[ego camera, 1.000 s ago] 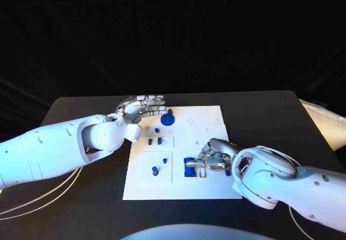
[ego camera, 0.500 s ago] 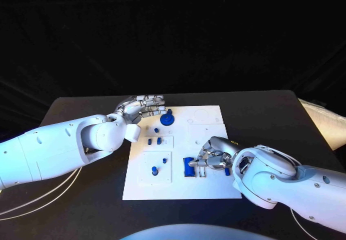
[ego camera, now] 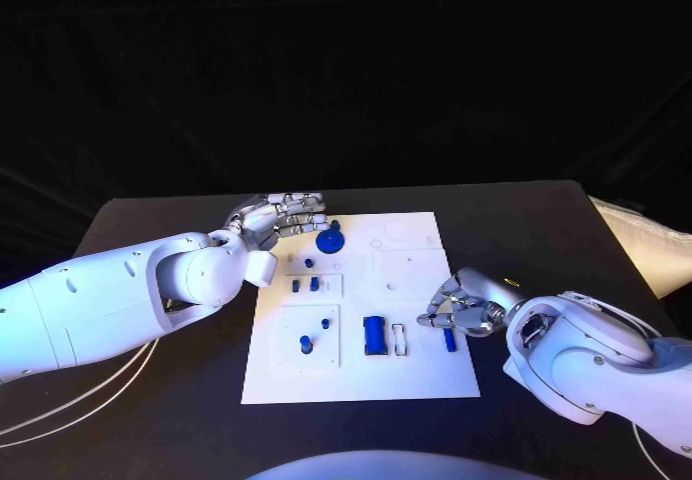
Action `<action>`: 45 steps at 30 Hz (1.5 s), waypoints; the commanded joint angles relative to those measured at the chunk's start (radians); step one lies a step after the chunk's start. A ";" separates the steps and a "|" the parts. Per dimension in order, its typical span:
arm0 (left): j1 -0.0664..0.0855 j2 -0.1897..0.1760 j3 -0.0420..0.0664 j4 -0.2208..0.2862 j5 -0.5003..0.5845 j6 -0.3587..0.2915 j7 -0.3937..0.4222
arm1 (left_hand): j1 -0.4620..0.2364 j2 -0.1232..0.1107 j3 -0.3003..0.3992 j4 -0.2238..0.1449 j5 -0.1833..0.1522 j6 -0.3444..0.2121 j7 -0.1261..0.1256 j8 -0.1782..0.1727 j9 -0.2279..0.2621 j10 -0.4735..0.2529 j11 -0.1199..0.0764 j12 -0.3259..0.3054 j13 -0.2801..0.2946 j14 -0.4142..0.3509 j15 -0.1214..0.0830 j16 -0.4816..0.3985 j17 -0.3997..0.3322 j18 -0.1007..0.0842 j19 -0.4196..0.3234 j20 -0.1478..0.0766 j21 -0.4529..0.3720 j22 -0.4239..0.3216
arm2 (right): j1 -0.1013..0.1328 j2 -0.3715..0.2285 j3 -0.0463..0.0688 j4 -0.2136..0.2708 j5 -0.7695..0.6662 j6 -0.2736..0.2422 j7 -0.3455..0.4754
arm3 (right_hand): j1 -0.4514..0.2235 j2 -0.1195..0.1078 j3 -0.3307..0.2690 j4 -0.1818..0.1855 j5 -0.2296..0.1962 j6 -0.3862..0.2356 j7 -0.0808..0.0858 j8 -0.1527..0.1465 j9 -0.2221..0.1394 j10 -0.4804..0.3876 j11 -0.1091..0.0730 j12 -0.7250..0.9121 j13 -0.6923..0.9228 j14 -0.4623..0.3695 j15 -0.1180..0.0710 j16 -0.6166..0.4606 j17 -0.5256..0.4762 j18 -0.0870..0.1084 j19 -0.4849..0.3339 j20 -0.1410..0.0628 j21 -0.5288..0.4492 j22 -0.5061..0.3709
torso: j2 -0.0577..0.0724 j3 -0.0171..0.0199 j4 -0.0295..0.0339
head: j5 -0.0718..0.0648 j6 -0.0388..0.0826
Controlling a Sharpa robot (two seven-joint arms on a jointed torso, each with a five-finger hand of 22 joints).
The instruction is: Assemble the parts on the task board
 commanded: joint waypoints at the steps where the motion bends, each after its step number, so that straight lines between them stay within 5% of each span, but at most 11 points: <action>1: 0.000 0.000 0.001 0.002 -0.006 0.020 0.006 | -0.003 0.006 -0.002 0.001 0.000 0.002 0.002 0.004 -0.001 0.004 -0.002 0.005 -0.001 0.008 0.000 -0.003 -0.001 0.018 0.008 0.002 -0.003 -0.002 | 0.001 -0.026 -0.001 0.005 -0.048 0.038 0.028 | 0.007 -0.001 -0.002 -0.005 0.003 -0.005 0.002 -0.005 -0.001 0.008 -0.002 0.007 0.002 0.069 0.003 0.004 0.065 0.001 0.008 0.000 0.005 0.086 | -0.001 0.0011 -0.0055 | -0.009 0.004; 9: 0.000 0.001 0.001 0.001 -0.006 0.023 0.005 | -0.002 0.006 -0.001 0.000 0.001 0.002 0.002 0.005 -0.001 0.004 -0.002 0.005 -0.001 0.008 0.000 -0.004 -0.002 0.018 0.009 0.002 -0.003 -0.003 | -0.008 -0.061 -0.005 -0.009 -0.128 0.086 -0.005 | -0.001 -0.001 -0.007 0.001 0.003 0.004 0.001 -0.005 0.000 0.011 -0.003 0.006 0.002 0.069 0.004 0.006 0.069 -0.001 0.012 0.001 0.008 0.092 | -0.002 0.0039 -0.0102 | -0.017 0.007; 14: -0.002 0.001 0.001 0.000 -0.006 0.025 0.005 | -0.002 0.006 -0.001 0.000 0.001 0.002 0.002 0.005 -0.001 0.004 -0.002 0.005 -0.001 0.008 0.000 -0.004 -0.002 0.018 0.009 0.002 -0.003 -0.003 | -0.016 -0.061 -0.006 -0.018 -0.149 0.110 -0.024 | -0.012 -0.004 -0.016 0.011 0.001 0.012 -0.001 -0.005 0.001 0.007 -0.003 -0.007 -0.007 0.067 0.003 0.001 0.061 0.001 0.007 0.001 0.004 0.086 | -0.002 0.0032 -0.0070 | -0.022 0.014; 30: -0.004 -0.001 0.001 -0.001 -0.006 0.022 0.009 | -0.002 0.007 -0.001 0.000 0.001 0.002 0.002 0.005 -0.001 0.004 -0.002 0.005 -0.001 0.009 0.000 -0.004 -0.002 0.018 0.009 0.002 -0.003 -0.003 | -0.025 -0.031 -0.008 -0.034 -0.203 0.211 -0.040 | -0.018 -0.011 -0.031 0.021 -0.026 0.031 -0.008 -0.002 0.007 0.014 -0.009 0.001 0.001 0.069 -0.001 0.005 0.069 0.000 0.010 -0.002 0.006 0.090 | -0.001 0.0026 -0.0073 | -0.018 0.004; 38: -0.005 -0.001 0.001 -0.002 -0.006 0.023 0.009 | -0.002 0.007 -0.001 0.000 0.001 0.002 0.002 0.005 -0.001 0.004 -0.002 0.005 -0.001 0.009 0.000 -0.004 -0.002 0.018 0.009 0.002 -0.003 -0.003 | -0.032 -0.005 -0.009 -0.043 -0.273 0.250 -0.043 | 0.025 -0.007 -0.020 -0.002 -0.043 0.037 -0.011 -0.004 0.011 0.015 -0.012 0.001 0.004 0.069 -0.004 0.006 0.072 0.000 0.011 -0.005 0.006 0.092 | -0.001 0.0021 -0.0065 | -0.016 0.001; 45: -0.005 0.000 0.000 -0.002 -0.006 0.024 0.008 | -0.002 0.007 -0.001 0.000 0.001 0.002 0.002 0.005 -0.001 0.004 -0.002 0.005 -0.001 0.009 0.000 -0.004 -0.002 0.018 0.009 0.002 -0.003 -0.003 | -0.041 0.023 -0.010 -0.055 -0.324 0.293 -0.045 | 0.106 0.019 0.033 -0.049 -0.214 0.039 -0.012 -0.011 0.015 0.010 -0.015 -0.015 -0.003 0.069 -0.007 0.004 0.072 0.000 0.008 -0.009 0.004 0.090 | -0.001 0.0021 -0.0064 | -0.013 -0.003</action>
